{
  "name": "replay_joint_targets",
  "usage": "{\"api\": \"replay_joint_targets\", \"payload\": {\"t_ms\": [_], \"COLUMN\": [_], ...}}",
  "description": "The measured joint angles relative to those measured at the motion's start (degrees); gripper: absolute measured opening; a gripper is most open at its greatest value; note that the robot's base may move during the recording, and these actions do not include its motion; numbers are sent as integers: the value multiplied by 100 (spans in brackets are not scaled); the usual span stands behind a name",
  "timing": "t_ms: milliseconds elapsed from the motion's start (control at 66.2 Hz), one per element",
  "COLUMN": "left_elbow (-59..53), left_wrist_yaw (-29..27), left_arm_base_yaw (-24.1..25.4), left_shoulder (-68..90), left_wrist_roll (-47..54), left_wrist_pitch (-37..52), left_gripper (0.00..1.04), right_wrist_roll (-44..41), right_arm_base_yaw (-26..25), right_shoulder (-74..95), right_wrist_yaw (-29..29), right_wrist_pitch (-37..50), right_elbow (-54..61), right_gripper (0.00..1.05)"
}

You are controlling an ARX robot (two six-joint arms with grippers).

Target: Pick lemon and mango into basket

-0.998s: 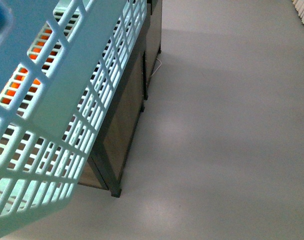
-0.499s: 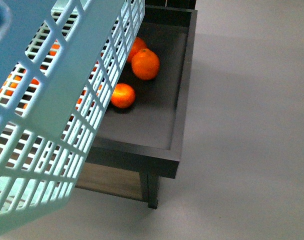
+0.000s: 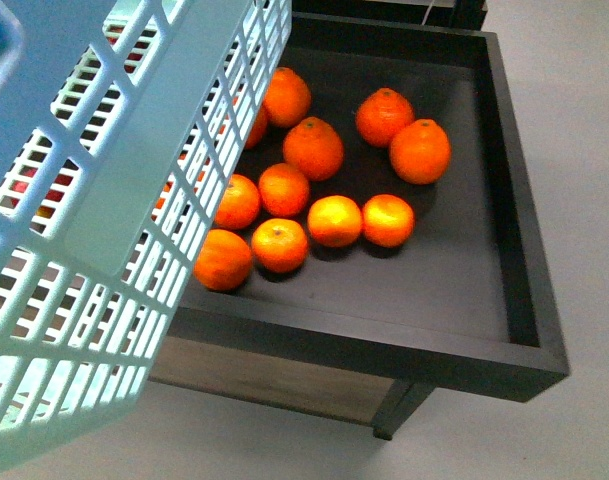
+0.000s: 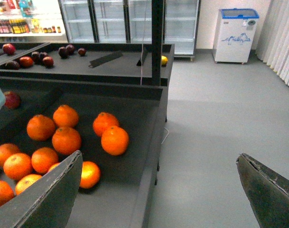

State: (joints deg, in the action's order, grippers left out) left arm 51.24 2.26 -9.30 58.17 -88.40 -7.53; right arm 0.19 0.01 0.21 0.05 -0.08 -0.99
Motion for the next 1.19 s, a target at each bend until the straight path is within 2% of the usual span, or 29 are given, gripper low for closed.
{"api": "replay_joint_targets", "payload": {"t_ms": [1194], "left_elbow": [0], "left_wrist_yaw": [13], "left_arm_base_yaw": [2], "left_shoulder": [2], "left_wrist_roll": [2], "left_wrist_pitch": [0], "left_gripper": [15], "right_wrist_roll": [0], "right_arm_base_yaw": [0], "right_shoulder": [-2], "right_wrist_yaw": [15], "right_wrist_pitch": [0], "right_elbow": [0], "right_gripper": [96]}}
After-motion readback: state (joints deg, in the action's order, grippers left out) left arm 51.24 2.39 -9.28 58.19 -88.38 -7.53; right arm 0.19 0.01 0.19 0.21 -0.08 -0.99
